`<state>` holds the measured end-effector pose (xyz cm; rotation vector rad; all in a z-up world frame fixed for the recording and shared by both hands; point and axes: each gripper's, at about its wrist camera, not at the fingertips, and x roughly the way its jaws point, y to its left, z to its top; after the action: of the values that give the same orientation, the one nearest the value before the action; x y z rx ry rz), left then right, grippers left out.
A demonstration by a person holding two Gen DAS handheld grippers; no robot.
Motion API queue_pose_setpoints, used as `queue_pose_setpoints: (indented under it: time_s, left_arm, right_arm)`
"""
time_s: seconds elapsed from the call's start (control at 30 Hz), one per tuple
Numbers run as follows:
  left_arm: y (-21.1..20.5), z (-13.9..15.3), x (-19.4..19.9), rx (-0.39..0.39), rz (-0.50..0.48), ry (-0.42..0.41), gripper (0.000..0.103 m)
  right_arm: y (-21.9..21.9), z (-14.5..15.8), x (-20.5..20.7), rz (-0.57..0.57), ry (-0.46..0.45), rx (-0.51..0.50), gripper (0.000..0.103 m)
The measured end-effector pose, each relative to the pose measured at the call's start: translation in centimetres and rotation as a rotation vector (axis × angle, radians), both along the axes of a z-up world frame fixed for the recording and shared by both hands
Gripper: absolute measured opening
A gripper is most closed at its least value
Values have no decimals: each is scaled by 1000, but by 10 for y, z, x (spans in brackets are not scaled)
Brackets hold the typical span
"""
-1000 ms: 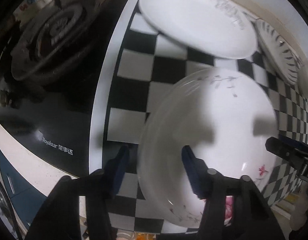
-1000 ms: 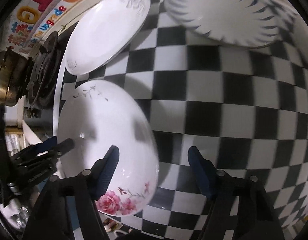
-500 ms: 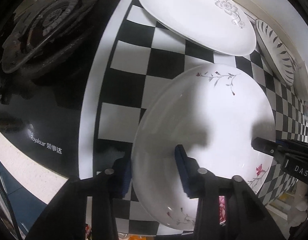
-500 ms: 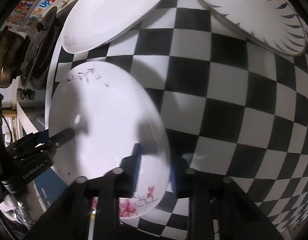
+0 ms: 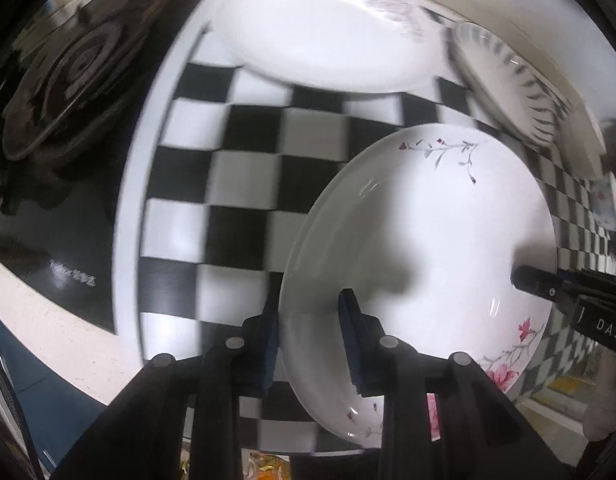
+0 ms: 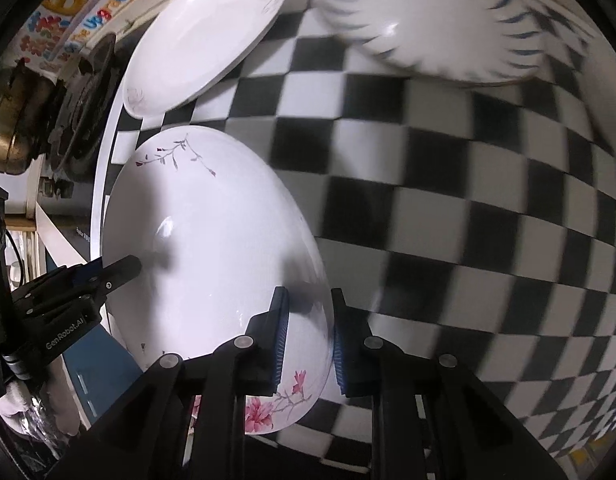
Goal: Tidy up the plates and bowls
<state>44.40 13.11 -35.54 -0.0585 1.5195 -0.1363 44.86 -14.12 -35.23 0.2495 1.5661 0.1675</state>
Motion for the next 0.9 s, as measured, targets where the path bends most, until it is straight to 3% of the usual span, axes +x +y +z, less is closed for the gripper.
queue_pose_setpoints:
  time_s: [0.37,0.6,0.7,0.9]
  left_arm:
    - [-95,25,-2,-39,-165,-27,26]
    - [-141,5,-7,-28,-239,8,26]
    - [-156,-9,-2,-10,-247,28,26]
    - [-159,-6,1,34,-247,-2,25]
  right_arm:
    - [-89,23,-32,-173,-16,-18,21]
    - [-155,6,-47,-260,14,-19,21]
    - [-164,-8,-50,-265,31,-24,21]
    - [-175,-19,-54,-271,40,20,20]
